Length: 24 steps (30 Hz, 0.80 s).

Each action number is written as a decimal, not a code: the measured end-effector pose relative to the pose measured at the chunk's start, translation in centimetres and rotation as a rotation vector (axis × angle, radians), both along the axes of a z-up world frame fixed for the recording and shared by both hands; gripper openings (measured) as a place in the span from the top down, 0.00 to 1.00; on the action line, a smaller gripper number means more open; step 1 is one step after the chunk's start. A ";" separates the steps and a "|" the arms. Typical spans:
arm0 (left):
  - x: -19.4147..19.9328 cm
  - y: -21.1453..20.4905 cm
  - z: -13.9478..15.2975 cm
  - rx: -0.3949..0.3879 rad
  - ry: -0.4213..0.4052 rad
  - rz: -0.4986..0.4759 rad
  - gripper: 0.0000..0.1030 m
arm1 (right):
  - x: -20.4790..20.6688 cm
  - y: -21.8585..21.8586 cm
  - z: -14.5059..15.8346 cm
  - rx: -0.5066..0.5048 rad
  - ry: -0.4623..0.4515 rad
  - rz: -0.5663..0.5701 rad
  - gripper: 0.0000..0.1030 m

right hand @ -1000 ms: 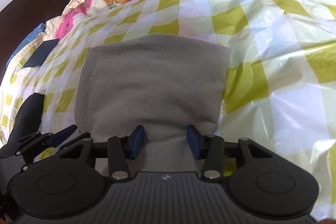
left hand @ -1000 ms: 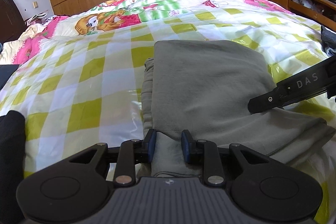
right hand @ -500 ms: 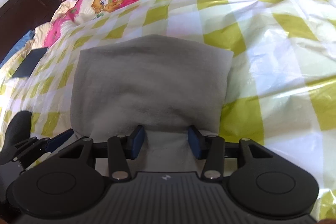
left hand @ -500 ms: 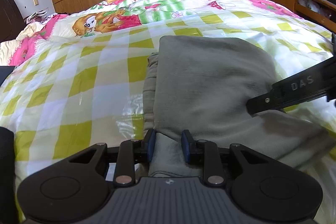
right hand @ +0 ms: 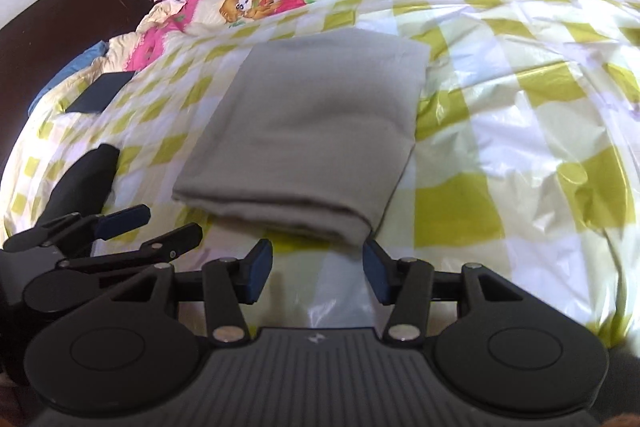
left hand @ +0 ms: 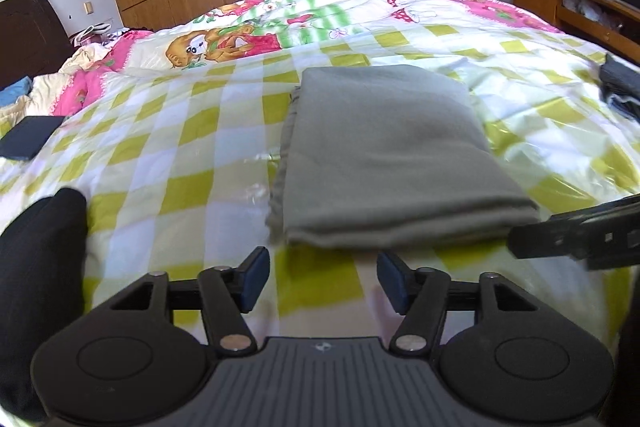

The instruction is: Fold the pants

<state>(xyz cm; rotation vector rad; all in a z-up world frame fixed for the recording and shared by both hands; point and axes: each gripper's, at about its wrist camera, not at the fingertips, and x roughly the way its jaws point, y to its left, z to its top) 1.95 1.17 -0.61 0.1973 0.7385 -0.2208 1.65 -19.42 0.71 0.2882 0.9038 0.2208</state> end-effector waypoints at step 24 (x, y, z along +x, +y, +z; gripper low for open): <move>-3.7 1.5 0.5 -0.113 0.010 0.072 0.00 | -3.2 1.3 -0.4 -0.048 -0.012 0.007 0.45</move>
